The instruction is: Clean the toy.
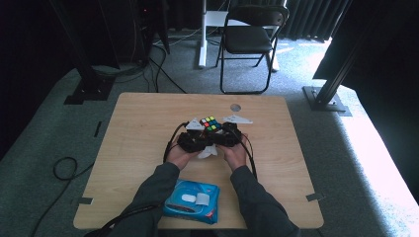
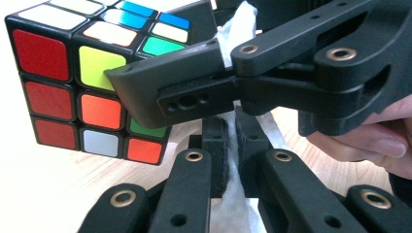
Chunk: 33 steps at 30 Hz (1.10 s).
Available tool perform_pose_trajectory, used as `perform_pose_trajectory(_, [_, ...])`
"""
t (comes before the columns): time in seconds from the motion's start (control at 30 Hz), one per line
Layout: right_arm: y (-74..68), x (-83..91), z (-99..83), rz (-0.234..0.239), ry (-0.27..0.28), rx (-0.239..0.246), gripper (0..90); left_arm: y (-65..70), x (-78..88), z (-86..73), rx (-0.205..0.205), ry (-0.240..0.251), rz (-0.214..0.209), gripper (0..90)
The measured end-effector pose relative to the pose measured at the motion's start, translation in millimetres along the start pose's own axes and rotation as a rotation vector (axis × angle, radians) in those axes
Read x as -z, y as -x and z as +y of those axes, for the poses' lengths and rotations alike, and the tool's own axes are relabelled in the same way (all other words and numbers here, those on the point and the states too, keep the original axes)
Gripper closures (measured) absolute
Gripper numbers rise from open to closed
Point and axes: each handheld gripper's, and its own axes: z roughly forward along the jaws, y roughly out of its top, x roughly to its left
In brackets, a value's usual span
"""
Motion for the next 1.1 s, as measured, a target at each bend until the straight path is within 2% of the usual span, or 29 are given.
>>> perform_pose_trajectory(0.5, [-0.6, 1.6, 1.0, 0.002, 0.005, -0.001, 34.3, -9.7, -3.1, -6.9, 0.031, -0.014, 0.020, 85.8])
perform_pose_trajectory(1.1, [1.9, 4.4, 3.4, -0.004, 0.016, -0.009, 34.3, -13.2, -7.1, -13.9, 0.038, -0.050, 0.032, 85.8])
